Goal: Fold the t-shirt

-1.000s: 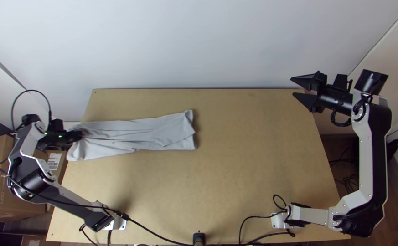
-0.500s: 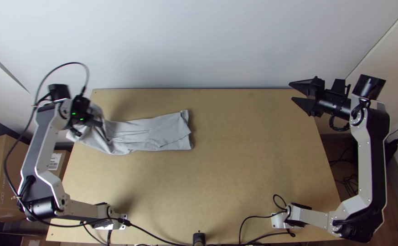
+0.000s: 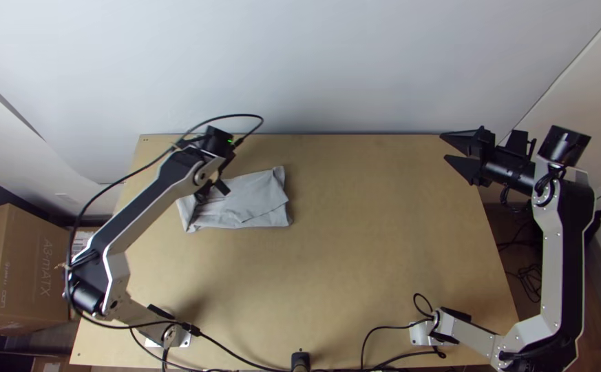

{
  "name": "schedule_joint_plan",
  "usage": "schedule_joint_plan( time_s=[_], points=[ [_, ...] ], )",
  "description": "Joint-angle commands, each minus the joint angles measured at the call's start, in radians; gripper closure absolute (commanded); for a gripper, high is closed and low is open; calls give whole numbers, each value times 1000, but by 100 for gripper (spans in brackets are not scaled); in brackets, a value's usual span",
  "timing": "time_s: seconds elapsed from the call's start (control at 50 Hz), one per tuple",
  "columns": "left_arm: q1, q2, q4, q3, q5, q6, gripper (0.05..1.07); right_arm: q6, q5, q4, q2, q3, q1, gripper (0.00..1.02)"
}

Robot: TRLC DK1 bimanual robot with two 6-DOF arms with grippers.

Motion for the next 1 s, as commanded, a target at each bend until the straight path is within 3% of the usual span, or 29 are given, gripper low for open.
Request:
schedule_joint_plan(
  time_s=[0.0, 0.44, 0.48, 0.58, 0.62, 0.68, 0.98],
  points=[
    [-71, 70, -9, 73, -67, -33, 105, -14, 3, 4, -42, -41, -15, 4],
    [-289, 369, -101, 280, -98, -180, 104, -40, 9, 4, -109, -135, -18, 4],
    [-308, 405, -115, 318, -100, -200, 92, -42, 11, 4, -115, -142, -20, 4],
    [-363, 509, -228, 472, -100, -274, 27, -51, 14, 4, -135, -176, -18, 4],
    [-378, 554, -289, 556, -100, -306, 10, -59, 15, 4, -141, -195, -18, 4],
    [-392, 603, -372, 682, -90, -366, 10, -71, 20, 6, -154, -227, -17, 4],
    [-366, 500, -322, 731, -1, -404, 10, -117, 34, 44, -152, -388, 25, 4]
  ],
)
